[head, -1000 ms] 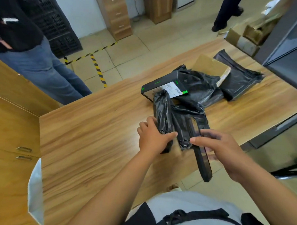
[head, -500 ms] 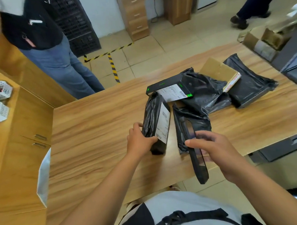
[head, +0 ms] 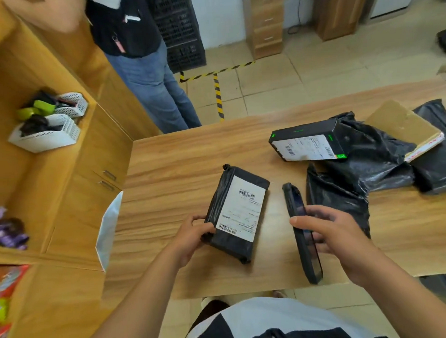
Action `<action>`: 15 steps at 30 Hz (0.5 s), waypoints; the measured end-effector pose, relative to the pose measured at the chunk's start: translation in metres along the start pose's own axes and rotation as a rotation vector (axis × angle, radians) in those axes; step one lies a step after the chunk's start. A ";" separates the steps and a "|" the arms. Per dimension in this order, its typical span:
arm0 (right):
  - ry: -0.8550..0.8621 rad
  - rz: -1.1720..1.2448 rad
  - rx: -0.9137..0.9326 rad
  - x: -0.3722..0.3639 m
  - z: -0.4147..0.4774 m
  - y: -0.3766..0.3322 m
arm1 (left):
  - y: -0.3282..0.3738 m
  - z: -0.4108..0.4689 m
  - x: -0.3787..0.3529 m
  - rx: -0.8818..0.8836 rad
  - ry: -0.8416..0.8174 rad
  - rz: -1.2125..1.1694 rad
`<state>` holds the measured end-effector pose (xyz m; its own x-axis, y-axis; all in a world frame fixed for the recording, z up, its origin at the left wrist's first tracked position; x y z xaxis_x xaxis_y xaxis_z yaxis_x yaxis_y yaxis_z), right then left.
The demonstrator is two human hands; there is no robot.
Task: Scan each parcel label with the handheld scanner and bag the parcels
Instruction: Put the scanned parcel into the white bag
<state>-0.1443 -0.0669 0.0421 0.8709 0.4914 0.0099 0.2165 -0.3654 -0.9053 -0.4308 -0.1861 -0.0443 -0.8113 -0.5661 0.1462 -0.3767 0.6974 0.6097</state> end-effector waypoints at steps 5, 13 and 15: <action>-0.091 -0.037 -0.004 -0.032 0.008 -0.011 | -0.038 -0.001 0.056 0.169 -0.141 -0.108; -0.128 -0.087 -0.011 -0.075 0.012 -0.016 | -0.057 0.018 0.118 0.153 -0.062 -0.326; -0.123 -0.100 -0.019 -0.085 0.008 -0.019 | -0.052 0.027 0.133 0.139 -0.031 -0.332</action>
<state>-0.2257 -0.0950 0.0544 0.7845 0.6183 0.0464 0.3087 -0.3246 -0.8941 -0.5311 -0.2855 -0.0775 -0.6472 -0.7593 -0.0674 -0.6772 0.5322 0.5081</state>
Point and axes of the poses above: each hand's wrist, its own z-axis towards the middle knuckle, its own x-axis out of the back of the hand, y = z × x, the point moved 2 cm from there along z, towards the middle knuckle, and after that the axes turned 9 degrees about x, right-handed, at the moved point
